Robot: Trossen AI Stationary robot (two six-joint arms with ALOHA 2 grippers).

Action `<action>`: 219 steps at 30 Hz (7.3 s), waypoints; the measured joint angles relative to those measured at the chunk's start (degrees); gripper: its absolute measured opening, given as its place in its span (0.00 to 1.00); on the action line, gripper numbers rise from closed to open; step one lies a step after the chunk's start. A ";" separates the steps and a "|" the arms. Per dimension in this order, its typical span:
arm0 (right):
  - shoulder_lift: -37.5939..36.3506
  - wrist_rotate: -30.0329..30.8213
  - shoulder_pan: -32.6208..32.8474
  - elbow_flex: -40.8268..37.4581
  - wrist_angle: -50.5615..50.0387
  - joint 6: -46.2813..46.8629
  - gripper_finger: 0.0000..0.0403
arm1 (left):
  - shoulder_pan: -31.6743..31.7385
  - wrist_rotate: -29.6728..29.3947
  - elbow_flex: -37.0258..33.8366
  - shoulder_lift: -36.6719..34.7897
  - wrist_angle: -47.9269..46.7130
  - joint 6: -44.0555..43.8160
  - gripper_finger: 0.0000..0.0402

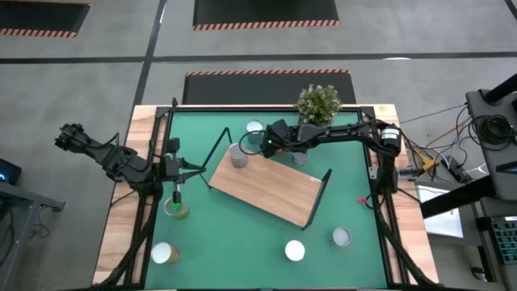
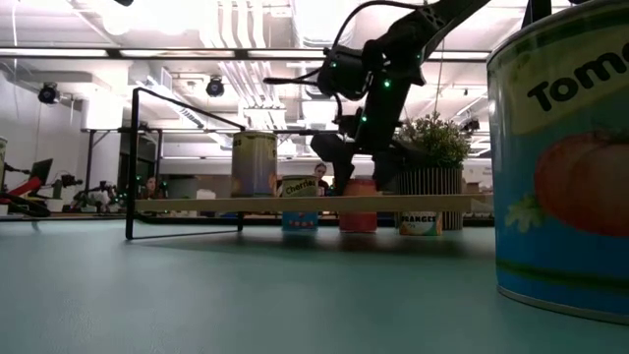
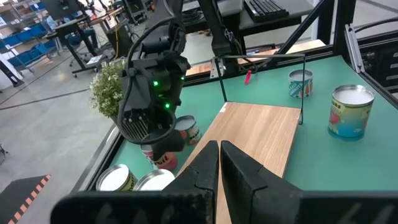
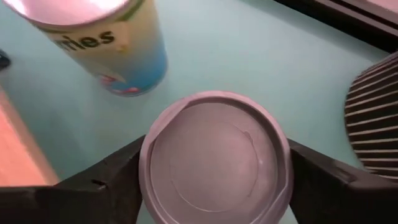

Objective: Pick and place cans onto a shelf
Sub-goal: Put the canned mixed fruit on the shelf, then put the large canned oranges on the shelf

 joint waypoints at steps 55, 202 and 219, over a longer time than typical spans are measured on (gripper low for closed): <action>-6.69 -16.99 24.56 1.35 12.68 -28.77 0.72 | 0.00 0.00 0.00 0.09 0.49 0.24 0.00; -10.60 -19.52 25.39 1.09 0.29 -30.84 0.03 | 0.00 0.02 0.00 0.16 0.46 0.24 0.00; -19.00 -4.45 31.77 -5.31 10.29 -43.75 0.03 | 0.00 0.04 0.00 1.74 0.48 -9.99 0.00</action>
